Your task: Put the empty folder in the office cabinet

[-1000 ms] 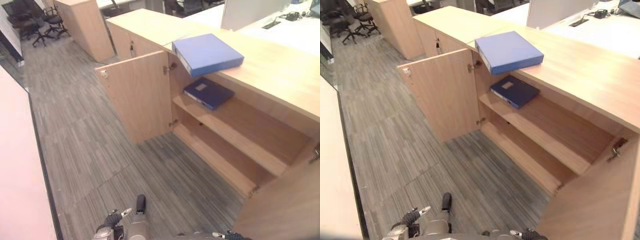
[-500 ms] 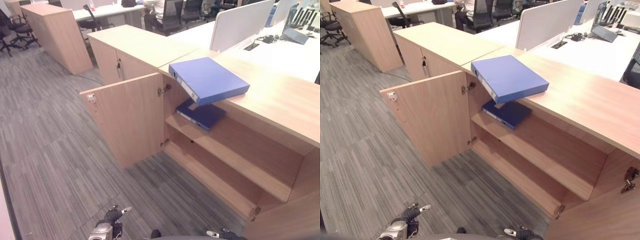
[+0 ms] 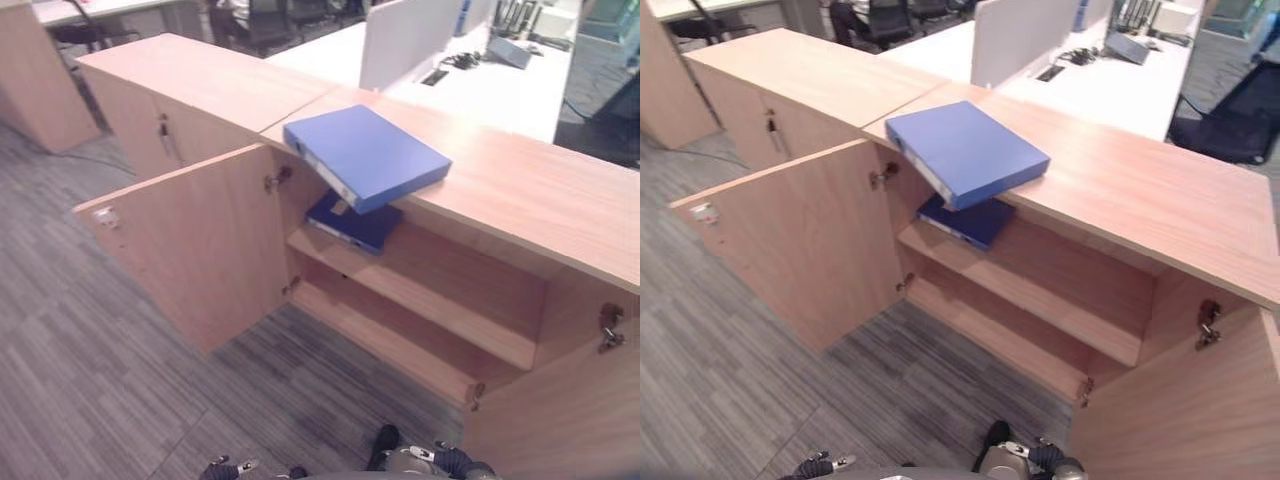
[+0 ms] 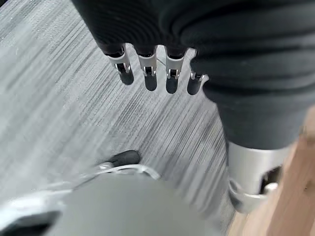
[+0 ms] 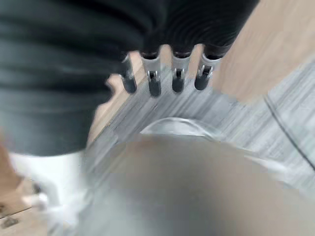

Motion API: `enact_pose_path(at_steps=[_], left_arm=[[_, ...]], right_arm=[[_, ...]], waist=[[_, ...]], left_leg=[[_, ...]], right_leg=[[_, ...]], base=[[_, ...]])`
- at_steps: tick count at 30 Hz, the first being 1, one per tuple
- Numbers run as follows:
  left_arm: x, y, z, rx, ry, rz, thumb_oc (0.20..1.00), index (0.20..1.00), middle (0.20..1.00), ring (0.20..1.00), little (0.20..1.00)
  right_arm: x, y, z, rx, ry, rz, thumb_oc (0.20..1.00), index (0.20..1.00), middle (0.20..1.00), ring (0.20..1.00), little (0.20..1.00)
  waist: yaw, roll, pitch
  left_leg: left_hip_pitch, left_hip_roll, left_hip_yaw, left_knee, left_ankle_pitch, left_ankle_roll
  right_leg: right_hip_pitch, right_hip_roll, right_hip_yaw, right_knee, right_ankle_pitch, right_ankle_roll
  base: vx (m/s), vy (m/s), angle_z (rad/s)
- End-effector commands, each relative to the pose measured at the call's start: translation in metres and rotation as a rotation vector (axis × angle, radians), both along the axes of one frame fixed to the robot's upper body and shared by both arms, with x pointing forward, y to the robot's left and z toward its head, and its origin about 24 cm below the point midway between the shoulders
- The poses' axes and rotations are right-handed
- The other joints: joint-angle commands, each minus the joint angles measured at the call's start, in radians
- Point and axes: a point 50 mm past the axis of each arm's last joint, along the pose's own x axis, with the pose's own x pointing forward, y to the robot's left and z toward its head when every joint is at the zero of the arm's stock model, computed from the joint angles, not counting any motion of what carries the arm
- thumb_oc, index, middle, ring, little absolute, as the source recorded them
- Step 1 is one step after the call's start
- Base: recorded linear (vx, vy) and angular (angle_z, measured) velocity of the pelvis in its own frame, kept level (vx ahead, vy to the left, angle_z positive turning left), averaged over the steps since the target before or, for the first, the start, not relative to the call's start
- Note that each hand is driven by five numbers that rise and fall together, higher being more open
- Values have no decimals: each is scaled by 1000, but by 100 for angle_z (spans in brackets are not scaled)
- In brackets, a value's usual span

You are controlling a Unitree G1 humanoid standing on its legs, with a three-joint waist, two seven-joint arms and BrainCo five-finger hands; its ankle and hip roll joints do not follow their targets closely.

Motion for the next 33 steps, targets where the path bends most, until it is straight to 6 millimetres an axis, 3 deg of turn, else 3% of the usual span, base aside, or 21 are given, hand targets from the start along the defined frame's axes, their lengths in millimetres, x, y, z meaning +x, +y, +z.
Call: enact_pose_path(at_steps=[1,6,9,12,13,14,16,18,21,23,25,28,32,33], left_arm=[[9,-9,0,-18,-13,-46,1000,1000,1000,1000,1000],[18,-9,2,-23,-42,-59,1000,1000,1000,1000,1000],[25,-8,4,-25,-70,-32,1000,1000,1000,1000,1000],[30,-9,5,-29,-90,-21,1000,1000,1000,1000,1000],[30,-9,5,-29,-90,-21,1000,1000,1000,1000,1000],[32,-10,5,-28,-101,-8,1000,1000,1000,1000,1000],[29,-11,5,-32,-99,17,1000,1000,1000,1000,1000],[26,-11,4,-37,-97,37,1000,1000,1000,1000,1000],[24,-9,4,-30,-101,63,1000,1000,1000,1000,1000],[25,-8,4,-24,-105,69,1000,1000,1000,1000,1000],[24,-11,4,-10,-96,16,1000,1000,1000,1000,1000],[25,-13,3,-3,-85,-73,1000,1000,1000,1000,1000],[35,-7,7,20,-112,-93,1000,1000,1000,1000,1000],[35,-7,7,20,-112,-93,1000,1000,1000,1000,1000]], right_arm=[[-19,4,-6,5,69,-34,1000,1000,1000,1000,1000],[-28,6,-9,5,102,7,1000,1000,1000,1000,1000],[-27,8,-9,11,102,9,1000,1000,1000,1000,1000],[-27,5,-8,2,100,0,1000,1000,1000,1000,1000],[-27,5,-8,2,100,0,1000,1000,1000,1000,1000],[-26,1,-7,-8,92,-12,1000,1000,1000,1000,1000],[-29,-2,-7,-19,102,-9,1000,1000,1000,1000,1000],[-29,-5,-7,-29,105,-10,1000,1000,1000,1000,1000],[-26,-12,-4,-48,92,-3,1000,1000,1000,1000,1000],[-22,-14,-3,-53,79,12,1000,1000,1000,1000,1000],[-21,-15,-2,-57,76,27,1000,1000,1000,1000,1000],[-21,-17,-2,-57,77,35,1000,1000,1000,1000,1000],[-19,-11,-3,-31,65,25,1000,1000,1000,1000,1000],[-19,-11,-3,-31,65,25,1000,1000,1000,1000,1000]], waist=[[28,-5,-12],[12,-8,-26],[9,-22,-16],[23,-31,9],[22,-30,9],[27,-37,21],[33,-49,24],[46,-56,24],[72,-44,21],[80,-29,24],[80,-15,20],[68,10,4],[54,17,-16],[55,17,-16]], left_leg=[[39,23,-21,2,-99,-19],[85,86,21,39,-115,-52],[27,166,52,278,-116,-83],[-74,215,-1,567,-40,-81],[-78,218,-4,574,-41,-83],[-149,223,-59,656,16,-80],[-188,235,-78,609,12,-69],[-181,237,-110,477,5,-65],[-208,196,-289,222,84,-92],[-227,191,-408,185,100,-112],[-213,188,-462,175,74,-126],[-173,170,-433,121,48,-125],[-99,87,-366,31,22,-72],[-99,87,-365,31,22,-72]], right_leg=[[100,49,81,-111,26,7],[117,109,143,-99,-29,-30],[144,152,179,-88,-75,-78],[186,189,216,-88,-117,-136],[185,192,214,-88,-118,-137],[204,201,231,-91,-132,-153],[216,185,254,-90,-140,-144],[223,167,276,-91,-141,-128],[216,150,318,-78,-143,-118],[216,140,348,-63,-152,-112],[213,117,375,-39,-166,-98],[216,73,384,-30,-157,-72],[201,-21,416,-46,-96,-9],[201,-21,417,-46,-96,-9]], base=[[175,-150,14],[186,-188,-35],[140,-249,-54],[103,-186,-46],[85,-121,-72],[84,-61,-82],[112,31,-67],[116,133,-33],[97,189,-43],[135,209,-33],[149,291,-72],[151,351,-49],[105,406,-16],[48,440,-25]])
